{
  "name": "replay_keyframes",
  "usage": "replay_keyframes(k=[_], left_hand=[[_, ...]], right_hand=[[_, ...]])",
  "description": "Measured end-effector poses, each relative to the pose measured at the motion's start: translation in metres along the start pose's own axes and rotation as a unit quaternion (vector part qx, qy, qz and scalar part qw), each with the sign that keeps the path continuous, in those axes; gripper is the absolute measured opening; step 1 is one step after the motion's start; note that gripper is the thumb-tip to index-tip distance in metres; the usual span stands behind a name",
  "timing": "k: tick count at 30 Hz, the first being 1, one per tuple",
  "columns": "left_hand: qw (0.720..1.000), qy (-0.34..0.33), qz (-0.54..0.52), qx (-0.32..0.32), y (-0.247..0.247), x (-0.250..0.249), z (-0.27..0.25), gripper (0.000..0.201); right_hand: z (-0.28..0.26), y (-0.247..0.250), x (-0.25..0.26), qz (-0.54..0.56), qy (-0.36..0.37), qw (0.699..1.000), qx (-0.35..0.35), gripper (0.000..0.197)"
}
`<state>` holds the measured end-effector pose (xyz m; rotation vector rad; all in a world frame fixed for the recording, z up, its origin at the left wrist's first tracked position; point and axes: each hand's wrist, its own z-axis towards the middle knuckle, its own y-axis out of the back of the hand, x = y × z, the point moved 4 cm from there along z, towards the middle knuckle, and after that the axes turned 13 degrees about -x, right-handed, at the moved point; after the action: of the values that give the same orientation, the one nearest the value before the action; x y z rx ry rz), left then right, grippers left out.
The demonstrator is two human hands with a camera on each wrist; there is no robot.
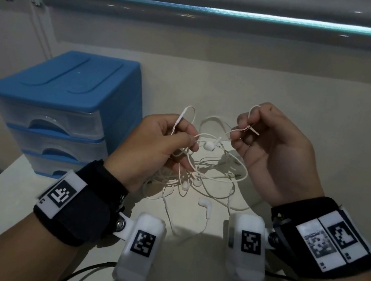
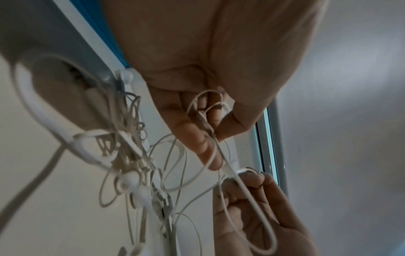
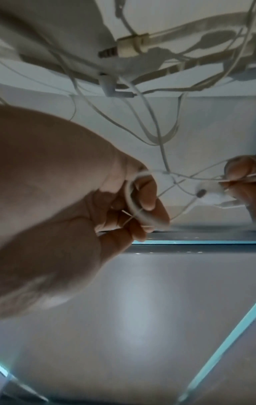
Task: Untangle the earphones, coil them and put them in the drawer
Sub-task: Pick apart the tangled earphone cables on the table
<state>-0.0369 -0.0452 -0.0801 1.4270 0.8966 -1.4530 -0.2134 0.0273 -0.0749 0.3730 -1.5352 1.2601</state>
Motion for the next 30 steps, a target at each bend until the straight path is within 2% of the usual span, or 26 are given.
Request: replay_keyframes(k=[3,8,11,16,20,23,27,30], left_hand=[[1.000,-0.015,0.008,0.001,0.000,0.001,0.001,0.011],[1.000,-0.023,0.013,0.000,0.001,0.003,0.003,0.014],[0.999,-0.028,0.009,0.017,-0.001,0.003,0.002,0.019],[0.997,-0.058,0.020,0.045,-0.002,0.002,0.001,0.012],[0.994,-0.081,0.024,0.068,-0.002,0.002,0.001,0.006],[0.993,-0.088,0.016,0.075,-0.003,0.001,0.001,0.006],[0.997,-0.061,-0.023,0.052,-0.001,0.003,0.002,0.029],[0.997,-0.054,-0.035,0.044,-0.001,0.003,0.002,0.036]], right_hand=[[0.000,0.001,0.002,0.044,-0.024,0.998,0.027,0.021],[-0.001,0.002,0.005,0.089,-0.024,0.994,0.055,0.016],[0.001,0.003,0.005,0.079,-0.004,0.996,0.041,0.020],[0.003,0.005,0.004,0.041,0.028,0.999,-0.005,0.022],[0.003,0.002,0.000,-0.050,0.060,0.996,-0.047,0.016],[0.004,0.000,-0.008,-0.150,0.052,0.986,-0.045,0.017],[0.007,0.002,-0.017,-0.258,0.028,0.966,-0.009,0.013],[0.008,0.004,-0.019,-0.303,0.034,0.952,-0.017,0.012]])
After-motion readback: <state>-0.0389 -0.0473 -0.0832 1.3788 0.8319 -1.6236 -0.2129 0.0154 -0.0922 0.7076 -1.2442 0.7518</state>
